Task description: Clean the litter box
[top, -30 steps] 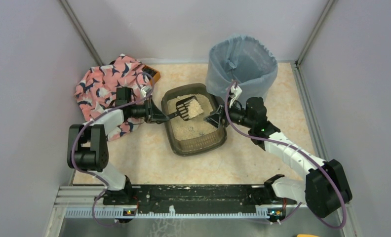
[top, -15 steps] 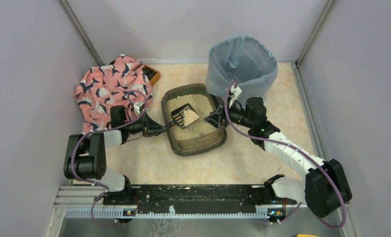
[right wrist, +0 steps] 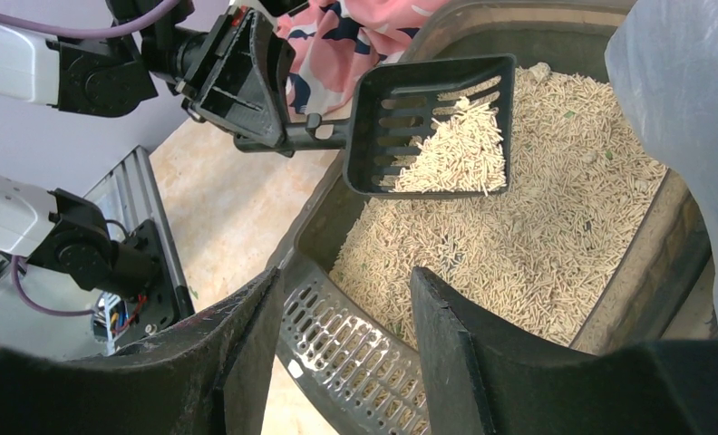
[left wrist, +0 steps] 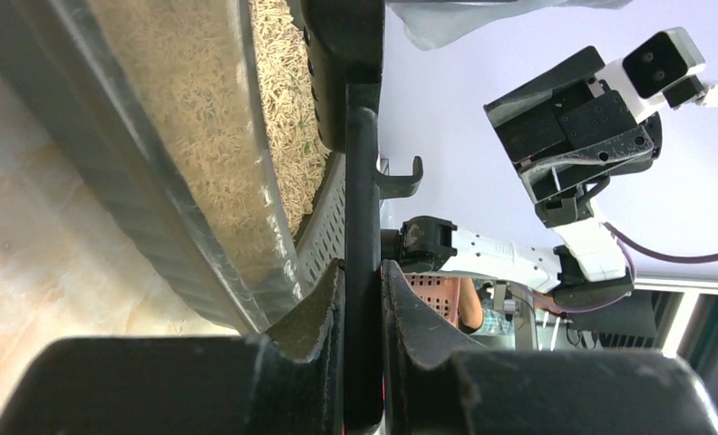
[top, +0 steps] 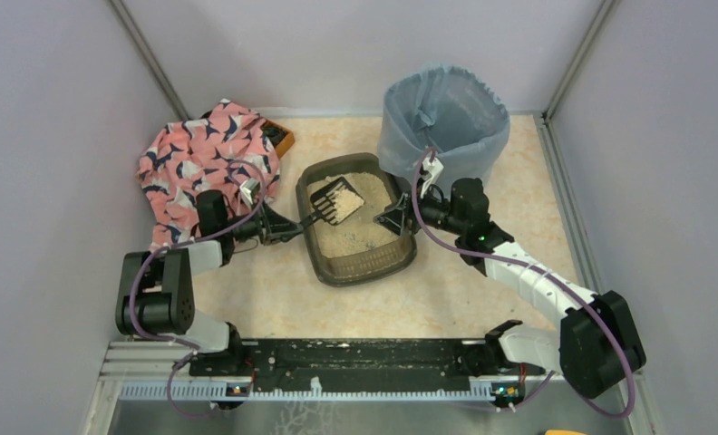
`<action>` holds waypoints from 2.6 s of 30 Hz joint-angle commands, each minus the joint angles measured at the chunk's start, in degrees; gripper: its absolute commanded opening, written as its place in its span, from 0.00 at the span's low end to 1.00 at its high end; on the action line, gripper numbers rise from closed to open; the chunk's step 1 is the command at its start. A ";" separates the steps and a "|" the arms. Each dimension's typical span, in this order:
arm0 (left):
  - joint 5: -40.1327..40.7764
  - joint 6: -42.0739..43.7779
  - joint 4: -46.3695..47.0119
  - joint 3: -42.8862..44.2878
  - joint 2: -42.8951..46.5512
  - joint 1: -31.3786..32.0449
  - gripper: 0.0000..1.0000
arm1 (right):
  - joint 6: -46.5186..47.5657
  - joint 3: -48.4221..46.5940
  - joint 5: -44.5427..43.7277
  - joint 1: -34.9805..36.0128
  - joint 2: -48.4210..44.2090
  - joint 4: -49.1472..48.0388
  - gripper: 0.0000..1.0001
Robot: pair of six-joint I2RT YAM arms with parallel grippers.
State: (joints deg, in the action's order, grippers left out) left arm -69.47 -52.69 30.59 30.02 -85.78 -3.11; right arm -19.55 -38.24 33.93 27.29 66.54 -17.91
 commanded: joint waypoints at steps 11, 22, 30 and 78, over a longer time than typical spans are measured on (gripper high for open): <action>-0.18 1.53 1.65 -3.42 3.81 -1.44 0.00 | -0.11 -0.68 1.55 -0.50 0.98 -3.50 0.54; 0.13 -3.54 8.32 -6.11 2.34 0.10 0.00 | -0.13 -0.61 1.32 -0.48 0.98 -3.64 0.54; 1.72 -3.59 8.69 -7.63 2.17 -2.05 0.00 | -0.31 -0.89 1.98 -0.48 1.64 -3.64 0.54; 4.22 -10.48 19.01 -13.68 2.33 5.34 0.00 | -0.95 -0.06 2.28 -0.50 1.59 -4.21 0.54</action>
State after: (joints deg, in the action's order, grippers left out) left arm -64.58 -63.99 48.42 16.78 -84.84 1.52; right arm -20.27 -38.24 35.88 27.24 68.90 -18.94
